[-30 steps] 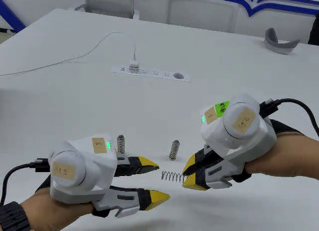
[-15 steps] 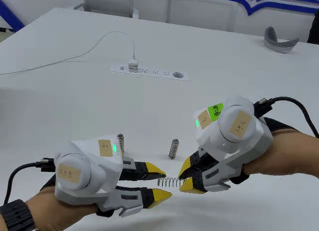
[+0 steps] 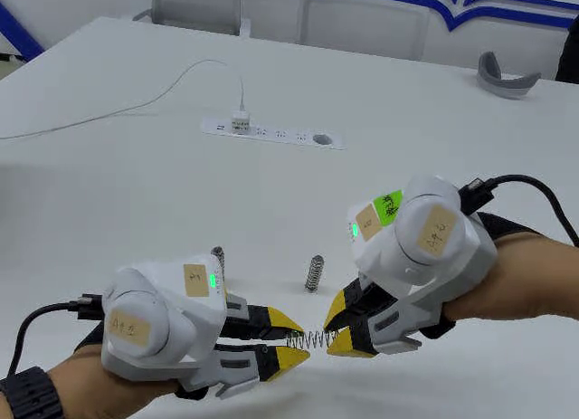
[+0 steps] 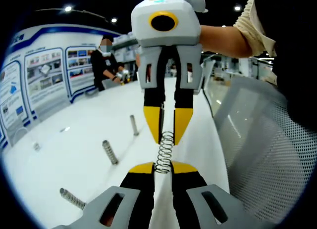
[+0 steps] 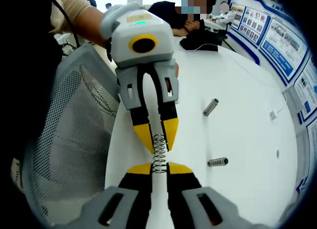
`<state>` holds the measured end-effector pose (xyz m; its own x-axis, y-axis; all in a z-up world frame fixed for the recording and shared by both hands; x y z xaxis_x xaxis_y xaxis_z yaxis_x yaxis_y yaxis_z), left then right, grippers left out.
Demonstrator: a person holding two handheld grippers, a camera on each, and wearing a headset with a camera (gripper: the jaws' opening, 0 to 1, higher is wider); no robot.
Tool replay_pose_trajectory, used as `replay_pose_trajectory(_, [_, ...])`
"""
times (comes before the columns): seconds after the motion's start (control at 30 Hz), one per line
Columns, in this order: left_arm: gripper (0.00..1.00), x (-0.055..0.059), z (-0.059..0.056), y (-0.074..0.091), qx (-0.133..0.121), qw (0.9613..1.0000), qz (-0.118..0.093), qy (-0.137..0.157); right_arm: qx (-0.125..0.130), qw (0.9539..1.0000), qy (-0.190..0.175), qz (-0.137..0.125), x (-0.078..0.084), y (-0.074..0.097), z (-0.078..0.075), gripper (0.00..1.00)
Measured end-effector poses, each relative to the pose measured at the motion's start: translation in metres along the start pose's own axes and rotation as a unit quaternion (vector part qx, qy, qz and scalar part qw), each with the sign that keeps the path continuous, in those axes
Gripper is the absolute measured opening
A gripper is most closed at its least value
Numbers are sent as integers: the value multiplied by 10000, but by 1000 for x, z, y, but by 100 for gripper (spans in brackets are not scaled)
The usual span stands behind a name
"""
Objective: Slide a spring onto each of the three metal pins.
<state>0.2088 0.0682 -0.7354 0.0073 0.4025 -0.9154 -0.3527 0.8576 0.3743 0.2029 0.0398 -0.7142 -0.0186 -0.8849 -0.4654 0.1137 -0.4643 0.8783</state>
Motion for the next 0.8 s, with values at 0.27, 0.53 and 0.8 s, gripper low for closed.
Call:
replay_pose_trajectory(0.27, [12, 0, -1, 0, 8, 10000, 16, -2, 61, 9998, 109, -154, -18, 11, 2, 12])
replay_pose_trajectory(0.53, [11, -1, -2, 0, 14, 10000, -17, 9, 76, 9994, 244, -239, -36, 13, 4, 12])
replay_pose_trajectory(0.8, [11, -2, -3, 0, 1, 10000, -46, 1, 71, 9997, 197, -84, -45, 10, 4, 12])
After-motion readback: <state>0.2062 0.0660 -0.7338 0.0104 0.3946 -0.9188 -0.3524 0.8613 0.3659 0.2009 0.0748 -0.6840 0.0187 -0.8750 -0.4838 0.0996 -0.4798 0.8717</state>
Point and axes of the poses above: the centre of the closed fingertips' face, and the gripper's own axes: y roughly backward along the fingers, z roughly to its left, x roughly out of its underside, the point moved 2 cm from there along y, roughly backward along the fingers, and after that the axes turned 11 degrees about -x, right-handed, at the moved point
